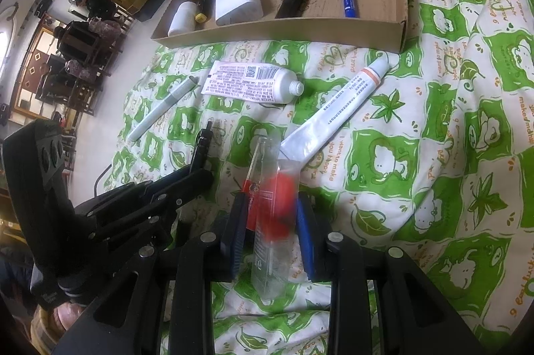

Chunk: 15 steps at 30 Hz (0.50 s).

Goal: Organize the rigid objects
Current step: 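Lift the black pen with left tool while right tool lifts the clear bottle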

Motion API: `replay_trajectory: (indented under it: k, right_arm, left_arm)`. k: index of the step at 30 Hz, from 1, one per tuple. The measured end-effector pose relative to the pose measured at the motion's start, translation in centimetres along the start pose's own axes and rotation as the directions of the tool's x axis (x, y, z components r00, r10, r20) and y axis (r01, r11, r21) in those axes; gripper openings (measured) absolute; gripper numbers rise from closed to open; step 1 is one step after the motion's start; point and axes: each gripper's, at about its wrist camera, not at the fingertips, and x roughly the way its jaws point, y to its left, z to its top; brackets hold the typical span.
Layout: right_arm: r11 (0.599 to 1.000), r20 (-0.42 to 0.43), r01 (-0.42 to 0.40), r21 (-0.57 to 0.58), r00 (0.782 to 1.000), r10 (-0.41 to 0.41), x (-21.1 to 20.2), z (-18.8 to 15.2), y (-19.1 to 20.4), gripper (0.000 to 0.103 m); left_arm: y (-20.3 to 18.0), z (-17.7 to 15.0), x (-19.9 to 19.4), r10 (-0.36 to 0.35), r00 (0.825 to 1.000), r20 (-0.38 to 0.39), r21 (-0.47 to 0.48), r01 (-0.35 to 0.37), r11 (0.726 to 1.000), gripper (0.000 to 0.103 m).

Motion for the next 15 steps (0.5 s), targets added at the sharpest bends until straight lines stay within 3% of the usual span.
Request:
replay_trajectory:
  k: [15]
  right_arm:
    - [1.000,0.025,-0.012,-0.002,1.000,0.012,-0.73,-0.02,-0.01,0.026]
  left_arm:
    - [-0.98,0.17,-0.74,0.029,0.999,0.042,0.042,-0.031,0.999,0.012]
